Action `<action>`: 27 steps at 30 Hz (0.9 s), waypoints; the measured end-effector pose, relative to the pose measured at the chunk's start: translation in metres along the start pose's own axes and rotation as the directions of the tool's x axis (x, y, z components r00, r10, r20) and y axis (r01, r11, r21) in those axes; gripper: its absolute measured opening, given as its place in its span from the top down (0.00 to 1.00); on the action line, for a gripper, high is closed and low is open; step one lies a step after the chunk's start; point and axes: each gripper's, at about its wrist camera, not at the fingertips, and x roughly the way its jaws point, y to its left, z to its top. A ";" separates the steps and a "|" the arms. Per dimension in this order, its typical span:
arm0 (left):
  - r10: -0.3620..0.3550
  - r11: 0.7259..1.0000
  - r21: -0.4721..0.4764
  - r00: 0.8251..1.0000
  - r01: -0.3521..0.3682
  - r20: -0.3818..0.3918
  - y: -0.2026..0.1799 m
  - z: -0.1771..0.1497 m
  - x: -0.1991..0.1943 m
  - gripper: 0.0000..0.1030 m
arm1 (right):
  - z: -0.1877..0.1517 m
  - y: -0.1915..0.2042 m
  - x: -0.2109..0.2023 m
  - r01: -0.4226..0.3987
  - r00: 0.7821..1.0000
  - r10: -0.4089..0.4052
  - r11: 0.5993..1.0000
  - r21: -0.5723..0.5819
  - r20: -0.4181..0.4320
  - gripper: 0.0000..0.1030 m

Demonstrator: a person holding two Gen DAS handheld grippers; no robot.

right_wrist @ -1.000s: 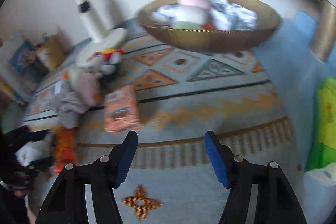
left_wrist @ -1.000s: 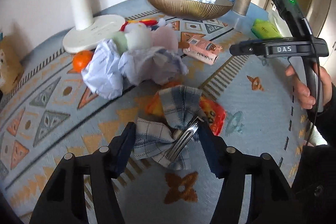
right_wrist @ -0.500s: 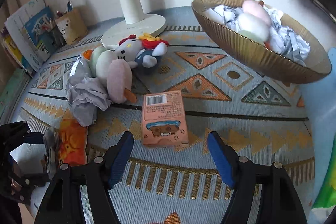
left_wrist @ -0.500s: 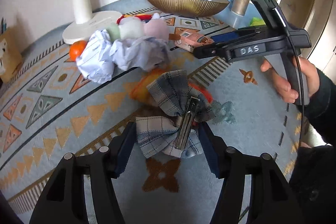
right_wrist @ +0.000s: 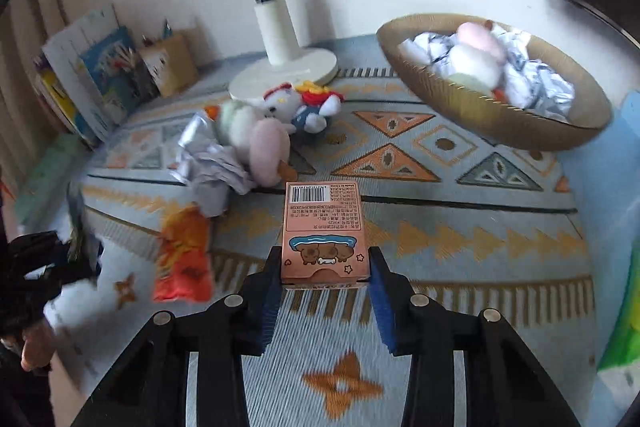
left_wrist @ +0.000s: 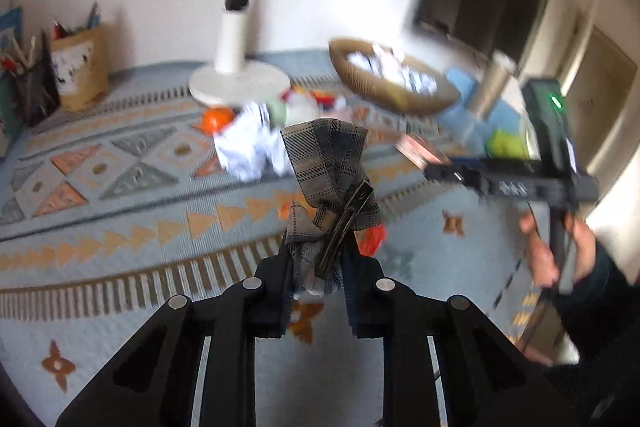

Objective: Organize objects
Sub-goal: 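Carry the cloth and juice box over the woven bowl and open both tools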

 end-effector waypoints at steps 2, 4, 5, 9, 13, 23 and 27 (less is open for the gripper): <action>0.015 1.000 0.013 0.999 -0.015 0.030 -0.011 0.020 -0.002 0.83 | 0.003 -0.004 -0.019 -0.014 0.999 0.014 1.000 0.012 0.029 0.62; 0.002 0.999 0.039 0.997 -0.005 0.071 -0.029 0.043 -0.007 0.83 | 0.013 -0.009 -0.043 0.000 0.997 -0.001 1.000 0.015 0.074 0.62; 0.001 0.999 0.047 0.996 -0.006 0.087 -0.037 0.054 -0.007 0.83 | 0.018 -0.012 -0.053 0.008 0.995 -0.009 1.000 0.017 0.097 0.62; -0.043 0.998 0.059 0.994 0.037 0.103 -0.069 0.112 0.015 0.83 | 0.050 -0.038 -0.102 0.064 0.975 -0.077 0.996 0.066 0.208 0.62; -0.056 0.996 0.074 0.995 0.050 0.084 -0.101 0.151 0.062 0.83 | 0.080 -0.075 -0.138 0.121 0.938 -0.168 0.978 0.169 0.303 0.62; 0.005 1.000 -0.012 1.000 -0.005 -0.018 -0.124 0.204 0.177 0.24 | 0.138 -0.141 -0.090 0.220 0.930 -0.296 0.923 0.314 0.218 0.35; -0.022 0.999 -0.046 0.999 0.020 -0.034 -0.111 0.194 0.180 0.24 | 0.131 -0.159 -0.071 0.147 0.959 -0.224 0.918 0.368 0.176 0.35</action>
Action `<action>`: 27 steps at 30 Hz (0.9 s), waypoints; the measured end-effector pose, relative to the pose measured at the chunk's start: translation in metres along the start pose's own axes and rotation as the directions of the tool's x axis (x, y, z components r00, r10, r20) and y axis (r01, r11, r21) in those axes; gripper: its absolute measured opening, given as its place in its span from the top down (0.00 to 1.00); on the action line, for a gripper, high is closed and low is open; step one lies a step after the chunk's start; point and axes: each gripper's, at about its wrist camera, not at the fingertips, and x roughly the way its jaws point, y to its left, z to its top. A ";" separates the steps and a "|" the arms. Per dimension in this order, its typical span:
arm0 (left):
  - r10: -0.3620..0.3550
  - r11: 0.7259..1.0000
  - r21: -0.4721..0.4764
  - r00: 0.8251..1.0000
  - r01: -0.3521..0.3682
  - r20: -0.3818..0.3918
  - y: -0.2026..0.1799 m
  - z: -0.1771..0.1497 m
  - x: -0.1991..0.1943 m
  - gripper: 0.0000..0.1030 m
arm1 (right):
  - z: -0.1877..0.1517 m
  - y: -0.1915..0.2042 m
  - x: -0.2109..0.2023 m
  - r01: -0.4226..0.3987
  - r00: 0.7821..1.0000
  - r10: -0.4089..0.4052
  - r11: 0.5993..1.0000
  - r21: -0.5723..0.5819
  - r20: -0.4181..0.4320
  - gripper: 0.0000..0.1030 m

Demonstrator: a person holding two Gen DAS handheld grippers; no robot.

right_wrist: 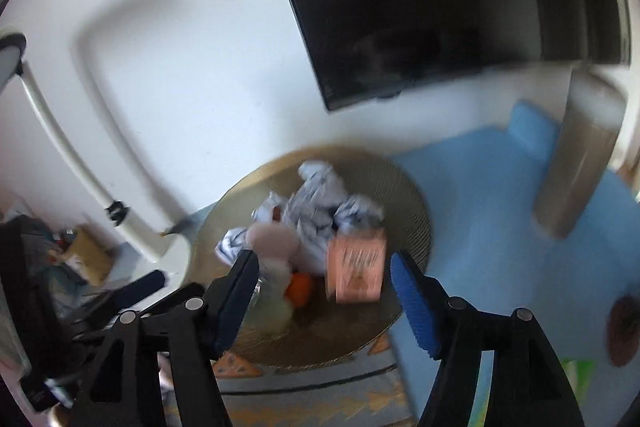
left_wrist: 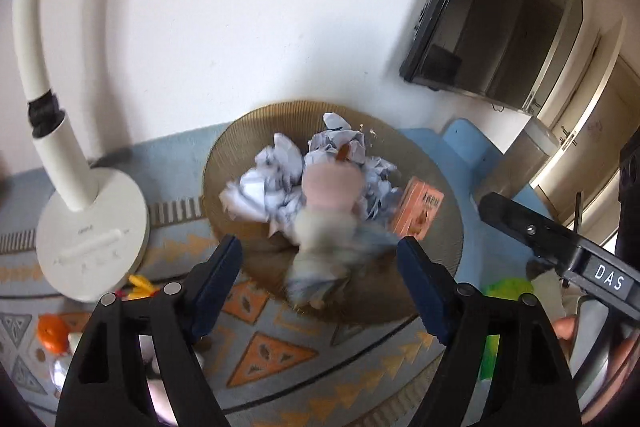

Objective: Organize objects
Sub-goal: 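Carry the cloth and juice box over the woven bowl and open both tools, then grasp a crumpled paper ball with the left tool while the right grasps the orange snack bag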

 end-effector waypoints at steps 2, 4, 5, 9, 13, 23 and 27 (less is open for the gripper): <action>0.004 1.000 -0.009 1.000 -0.004 0.005 0.003 -0.008 -0.010 0.24 | -0.008 -0.002 -0.003 0.002 1.000 -0.002 1.000 -0.010 0.003 0.35; 0.008 1.000 -0.028 1.000 -0.007 0.013 0.009 -0.017 -0.025 0.24 | -0.015 0.000 -0.004 0.007 1.000 -0.007 1.000 -0.029 -0.006 0.35; 0.005 0.999 -0.036 1.000 -0.004 0.019 0.012 -0.020 -0.033 0.24 | -0.020 0.003 -0.005 -0.013 1.000 0.012 0.999 -0.036 -0.016 0.35; 0.022 0.997 -0.078 0.995 -0.014 0.097 0.034 -0.039 -0.087 0.24 | -0.043 0.023 -0.016 -0.073 0.996 0.069 0.994 -0.077 -0.053 0.35; 0.115 0.983 -0.163 0.973 -0.082 0.201 0.063 -0.068 -0.163 0.12 | -0.065 0.054 -0.043 -0.137 0.990 0.131 0.981 -0.138 -0.052 0.35; 0.437 0.861 -0.361 0.884 -0.358 0.165 0.148 -0.150 -0.207 0.01 | -0.142 0.109 -0.044 -0.243 0.961 0.215 0.957 -0.158 -0.176 0.34; 0.583 0.773 -0.362 0.809 -0.522 0.078 0.173 -0.189 -0.172 0.01 | -0.177 0.119 -0.019 -0.178 0.978 0.139 0.946 -0.270 -0.157 0.34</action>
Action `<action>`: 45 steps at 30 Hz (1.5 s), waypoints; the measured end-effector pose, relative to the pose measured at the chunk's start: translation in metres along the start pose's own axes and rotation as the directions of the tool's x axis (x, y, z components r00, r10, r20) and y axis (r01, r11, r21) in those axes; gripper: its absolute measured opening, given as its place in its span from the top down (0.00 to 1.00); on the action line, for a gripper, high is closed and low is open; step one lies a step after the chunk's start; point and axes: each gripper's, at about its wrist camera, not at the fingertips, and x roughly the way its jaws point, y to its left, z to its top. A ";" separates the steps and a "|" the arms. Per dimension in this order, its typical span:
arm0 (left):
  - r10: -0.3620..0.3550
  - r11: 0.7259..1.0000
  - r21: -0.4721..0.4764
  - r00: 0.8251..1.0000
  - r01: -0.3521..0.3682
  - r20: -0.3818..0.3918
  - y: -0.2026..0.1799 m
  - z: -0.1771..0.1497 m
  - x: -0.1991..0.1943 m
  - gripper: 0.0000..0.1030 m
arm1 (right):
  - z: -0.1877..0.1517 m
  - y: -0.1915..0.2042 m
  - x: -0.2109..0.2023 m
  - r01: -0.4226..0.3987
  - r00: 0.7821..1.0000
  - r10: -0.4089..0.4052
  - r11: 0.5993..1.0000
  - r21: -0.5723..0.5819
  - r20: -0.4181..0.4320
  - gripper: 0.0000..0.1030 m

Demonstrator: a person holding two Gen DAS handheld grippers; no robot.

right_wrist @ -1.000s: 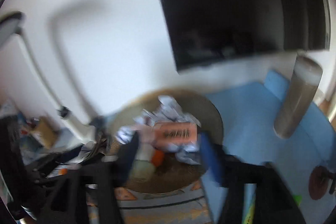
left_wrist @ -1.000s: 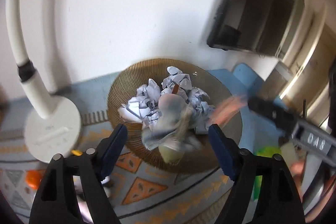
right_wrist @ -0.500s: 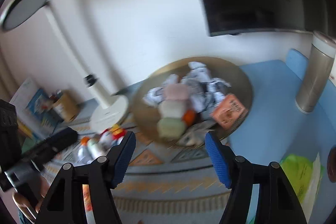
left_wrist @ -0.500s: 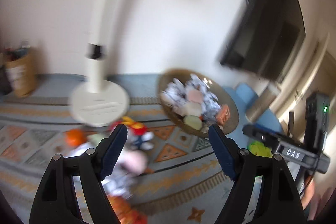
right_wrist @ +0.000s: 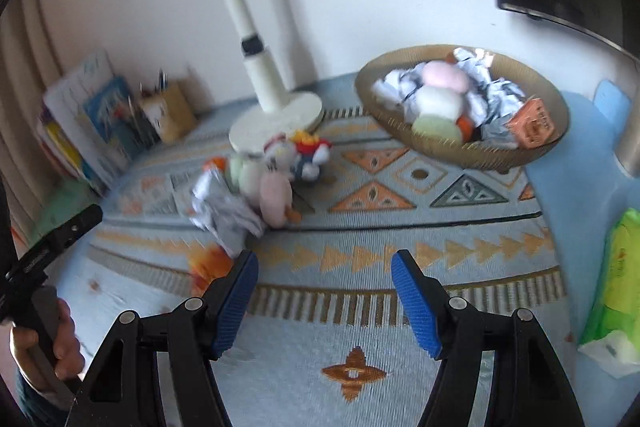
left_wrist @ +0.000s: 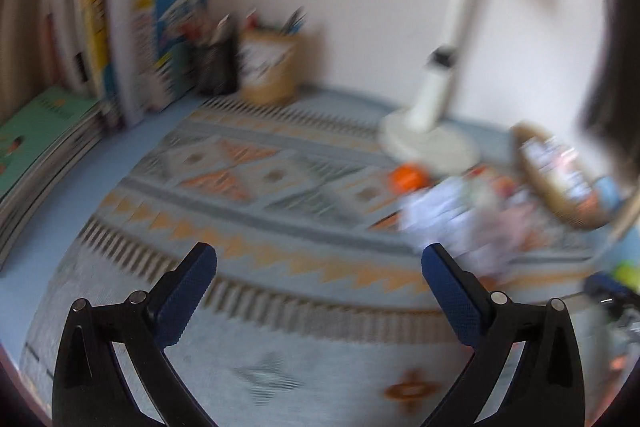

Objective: Organize objects
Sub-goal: 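Grasp a crumpled paper ball with the left tool while the right grasps the orange snack bag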

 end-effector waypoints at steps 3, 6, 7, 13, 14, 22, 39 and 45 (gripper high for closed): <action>-0.002 1.000 -0.026 1.000 0.002 -0.002 0.008 -0.011 0.011 0.01 | -0.017 0.002 0.017 0.023 1.000 -0.022 0.999 -0.049 0.011 0.34; 0.007 1.000 0.018 1.000 -0.006 -0.021 0.001 -0.013 0.016 0.01 | -0.029 0.000 0.027 0.014 1.000 -0.012 0.998 -0.062 0.028 0.34; 0.009 0.999 0.039 1.000 -0.008 -0.021 -0.002 -0.014 0.017 0.01 | -0.030 0.001 0.030 0.022 1.000 -0.021 0.998 -0.063 0.013 0.34; -0.060 0.985 0.159 0.998 0.062 -0.020 -0.024 -0.016 0.011 0.01 | -0.030 0.009 0.020 -0.016 0.999 0.021 0.994 -0.104 0.048 0.31; -0.113 0.981 0.157 0.993 0.117 -0.032 -0.026 -0.012 0.010 0.01 | -0.029 0.012 0.022 -0.054 0.998 0.056 0.993 -0.104 0.018 0.31; -0.408 0.874 0.203 0.893 0.442 -0.188 -0.077 0.030 0.027 0.02 | -0.020 0.079 0.070 -0.253 0.952 0.218 0.955 -0.152 -0.217 0.31; -0.337 0.834 0.346 0.893 0.430 -0.298 -0.147 0.003 0.068 0.51 | -0.043 0.032 0.027 -0.020 0.996 -0.001 0.971 -0.238 -0.090 0.72; -0.361 0.841 0.331 0.900 0.428 -0.245 -0.127 -0.002 0.033 0.55 | -0.041 0.001 0.019 0.004 0.996 -0.020 0.983 -0.182 -0.090 0.72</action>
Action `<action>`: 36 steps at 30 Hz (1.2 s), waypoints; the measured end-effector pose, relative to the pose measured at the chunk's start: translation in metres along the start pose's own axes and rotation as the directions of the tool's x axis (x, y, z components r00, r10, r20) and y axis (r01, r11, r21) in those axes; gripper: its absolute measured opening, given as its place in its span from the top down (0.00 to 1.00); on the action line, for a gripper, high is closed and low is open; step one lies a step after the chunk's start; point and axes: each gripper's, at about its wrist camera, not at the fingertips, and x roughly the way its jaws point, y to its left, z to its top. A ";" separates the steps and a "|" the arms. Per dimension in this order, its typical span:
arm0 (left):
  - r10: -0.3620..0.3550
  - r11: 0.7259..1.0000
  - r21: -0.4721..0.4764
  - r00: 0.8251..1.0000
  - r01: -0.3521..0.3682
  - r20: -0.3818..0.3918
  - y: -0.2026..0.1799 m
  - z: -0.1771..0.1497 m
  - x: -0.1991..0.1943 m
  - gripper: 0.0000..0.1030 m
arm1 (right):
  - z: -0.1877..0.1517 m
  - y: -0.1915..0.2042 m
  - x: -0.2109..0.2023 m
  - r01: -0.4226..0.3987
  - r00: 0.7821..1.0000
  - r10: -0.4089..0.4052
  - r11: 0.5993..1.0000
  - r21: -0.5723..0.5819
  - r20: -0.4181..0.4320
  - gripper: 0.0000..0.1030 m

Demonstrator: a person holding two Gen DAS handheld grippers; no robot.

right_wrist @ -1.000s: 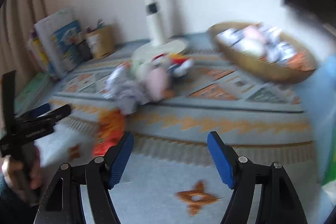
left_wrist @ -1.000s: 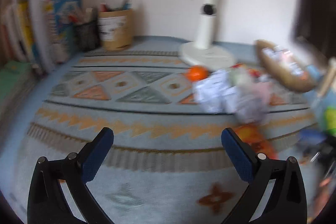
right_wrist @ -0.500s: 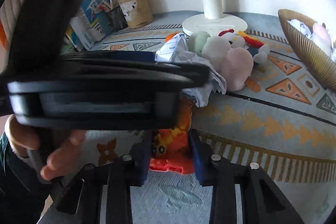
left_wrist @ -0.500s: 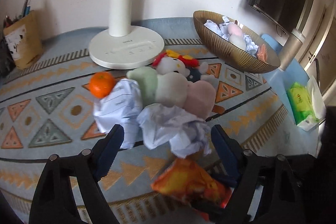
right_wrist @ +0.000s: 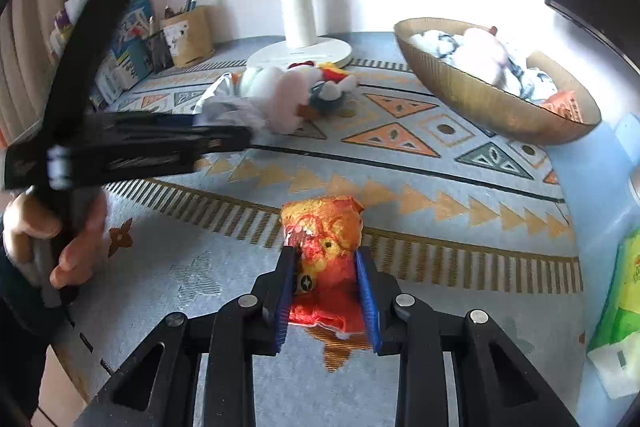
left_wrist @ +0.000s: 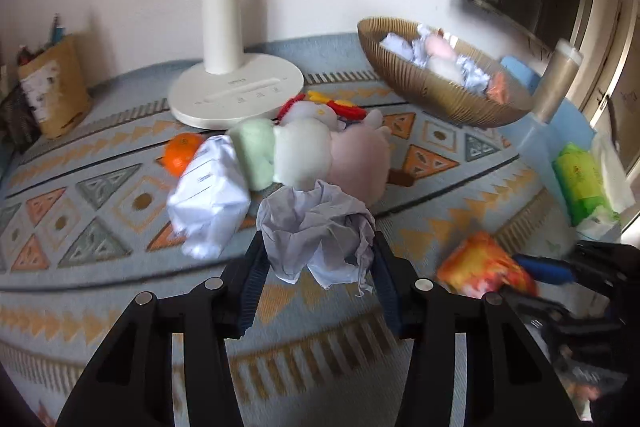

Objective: Organize objects
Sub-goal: 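Grasp a crumpled paper ball with the left tool while the right grasps the orange snack bag, then carry the paper and snack bag over the woven bowl and open both tools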

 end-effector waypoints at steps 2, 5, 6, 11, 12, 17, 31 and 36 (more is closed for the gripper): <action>0.007 1.000 -0.023 1.000 -0.006 0.024 0.004 -0.012 -0.020 0.55 | 0.001 -0.005 0.005 -0.017 1.000 0.017 1.000 0.012 -0.019 0.68; 0.034 0.998 -0.062 0.999 -0.032 0.030 0.015 -0.033 -0.038 0.55 | 0.001 -0.008 0.011 -0.052 0.998 0.054 0.997 0.051 -0.035 0.49; 0.045 0.997 -0.070 0.999 -0.043 0.026 0.018 -0.039 -0.040 0.55 | 0.000 -0.009 0.012 -0.058 0.997 0.060 0.996 0.061 -0.038 0.45; 0.042 0.988 -0.150 0.999 -0.042 0.000 0.030 -0.062 -0.038 0.55 | -0.001 0.001 0.015 -0.031 0.998 0.033 0.999 0.040 -0.050 0.50; 0.054 0.989 -0.141 0.998 -0.053 0.008 0.028 -0.063 -0.040 0.55 | -0.001 0.003 0.016 -0.013 0.999 0.015 0.999 0.030 -0.048 0.57; 0.028 0.992 -0.122 0.999 -0.026 0.021 0.013 -0.059 -0.041 0.55 | -0.005 0.015 0.013 0.029 0.999 -0.030 0.999 -0.033 -0.038 0.66; -0.103 0.992 0.093 0.982 0.089 0.160 -0.090 0.047 -0.062 0.55 | 0.040 -0.049 -0.105 0.003 0.975 -0.025 0.995 0.100 0.222 0.68; -0.111 0.988 0.130 0.972 0.085 0.209 -0.114 0.115 -0.042 0.55 | 0.087 -0.102 -0.142 0.096 0.911 -0.196 0.956 0.276 0.363 0.68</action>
